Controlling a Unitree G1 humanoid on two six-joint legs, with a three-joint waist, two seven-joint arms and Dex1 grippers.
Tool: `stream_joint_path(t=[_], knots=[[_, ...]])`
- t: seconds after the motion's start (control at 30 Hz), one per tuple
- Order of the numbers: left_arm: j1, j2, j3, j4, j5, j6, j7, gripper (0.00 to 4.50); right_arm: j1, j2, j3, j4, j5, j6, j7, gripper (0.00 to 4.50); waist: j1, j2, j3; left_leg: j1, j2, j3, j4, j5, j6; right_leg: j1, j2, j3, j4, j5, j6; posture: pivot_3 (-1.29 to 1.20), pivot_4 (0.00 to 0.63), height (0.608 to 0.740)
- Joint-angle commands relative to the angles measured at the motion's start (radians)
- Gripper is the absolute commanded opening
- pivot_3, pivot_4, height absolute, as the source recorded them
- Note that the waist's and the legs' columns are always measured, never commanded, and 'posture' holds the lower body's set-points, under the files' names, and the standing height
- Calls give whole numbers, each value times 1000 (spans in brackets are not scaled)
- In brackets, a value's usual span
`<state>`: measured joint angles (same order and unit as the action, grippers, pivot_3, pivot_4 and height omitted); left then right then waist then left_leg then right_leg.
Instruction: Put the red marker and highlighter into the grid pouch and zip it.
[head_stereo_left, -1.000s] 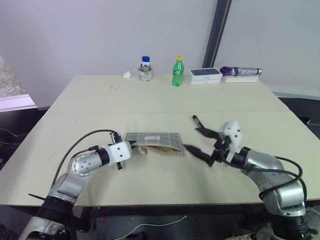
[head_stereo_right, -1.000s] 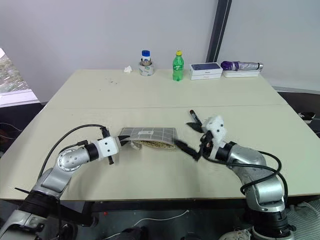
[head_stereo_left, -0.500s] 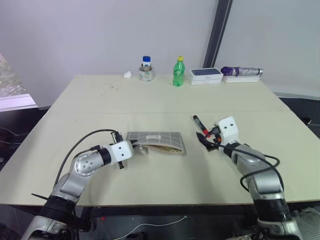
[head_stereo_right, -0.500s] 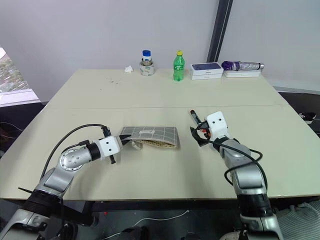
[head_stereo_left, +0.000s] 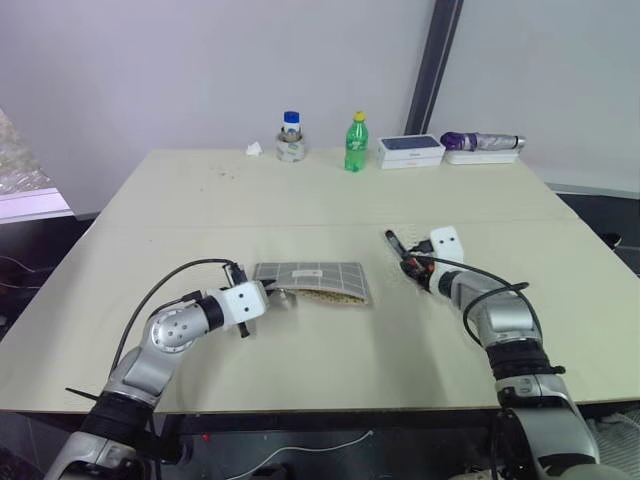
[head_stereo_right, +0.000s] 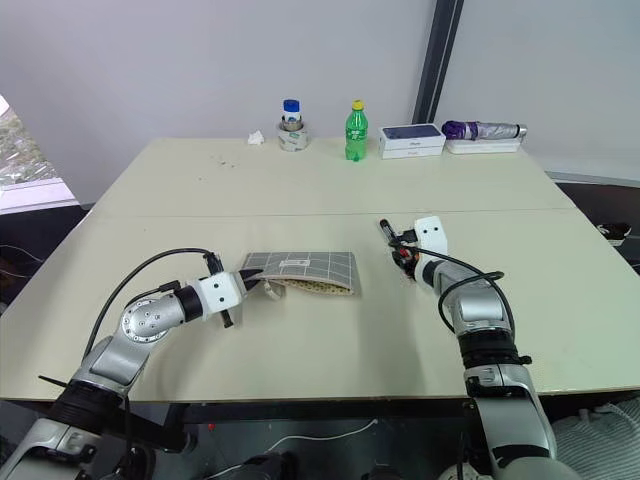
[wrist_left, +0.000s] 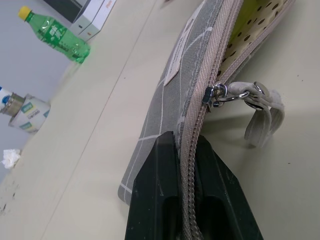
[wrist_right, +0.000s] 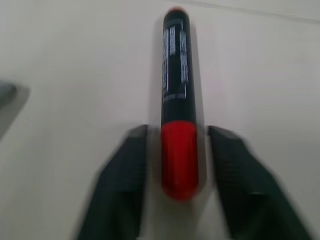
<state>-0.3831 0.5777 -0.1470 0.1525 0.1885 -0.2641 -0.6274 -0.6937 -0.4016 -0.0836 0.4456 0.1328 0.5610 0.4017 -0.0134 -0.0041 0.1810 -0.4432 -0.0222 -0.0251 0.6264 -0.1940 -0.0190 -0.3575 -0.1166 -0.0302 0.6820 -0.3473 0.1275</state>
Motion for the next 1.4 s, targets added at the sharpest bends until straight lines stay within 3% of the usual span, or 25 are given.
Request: stream_joint_path(t=[0.03,0.23,0.37,0.43,0.5,0.7,0.87,1.17,1.4], knots=[[4,7,11,-43,2,1,12,0,7,-18,2,-75,4,-4,22,313,0,0,0,0,0,0,0,0,0,0,0,0,0,0,0,0,150,740],[-8,3,5,-29,3,-4,10,0,130,-70,-65,-388,168,-24,209,315,2,0,0,-1,0,0,0,0,0,0,0,0,0,0,0,0,150,740],[-24,1,-4,-8,3,-16,4,0,305,-155,-76,-711,370,3,451,315,4,0,0,-1,1,-1,0,0,0,0,0,0,-1,0,0,0,150,740],[-35,-2,-11,7,2,-24,1,0,389,-214,-58,-807,416,6,539,315,5,0,0,-1,1,-1,0,0,1,1,0,-1,-1,0,0,0,150,740],[-47,-5,-17,22,1,-30,1,0,452,-276,5,-842,347,-65,589,315,4,0,0,0,1,-1,1,-1,1,2,0,-1,-2,0,0,0,150,740],[-71,-13,-30,47,1,-46,2,0,473,-333,122,-725,129,-267,568,315,3,0,0,0,1,-1,2,-1,1,2,0,-1,-1,0,0,0,150,740],[-70,-9,-32,47,0,-55,-3,0,452,-337,144,-630,45,-369,551,315,4,-1,0,0,0,-1,2,-1,1,2,0,-1,-2,0,0,0,150,740],[-59,-12,-36,17,3,-49,-9,0,386,-279,156,-624,57,-326,517,315,5,-1,0,0,1,-1,2,-1,1,2,0,-1,-1,0,0,0,150,740],[-69,-23,-56,-11,15,-37,-20,0,244,-222,303,-613,-153,-217,391,315,2,-1,0,0,0,-1,2,-1,1,1,0,-1,-1,0,0,0,150,740]])
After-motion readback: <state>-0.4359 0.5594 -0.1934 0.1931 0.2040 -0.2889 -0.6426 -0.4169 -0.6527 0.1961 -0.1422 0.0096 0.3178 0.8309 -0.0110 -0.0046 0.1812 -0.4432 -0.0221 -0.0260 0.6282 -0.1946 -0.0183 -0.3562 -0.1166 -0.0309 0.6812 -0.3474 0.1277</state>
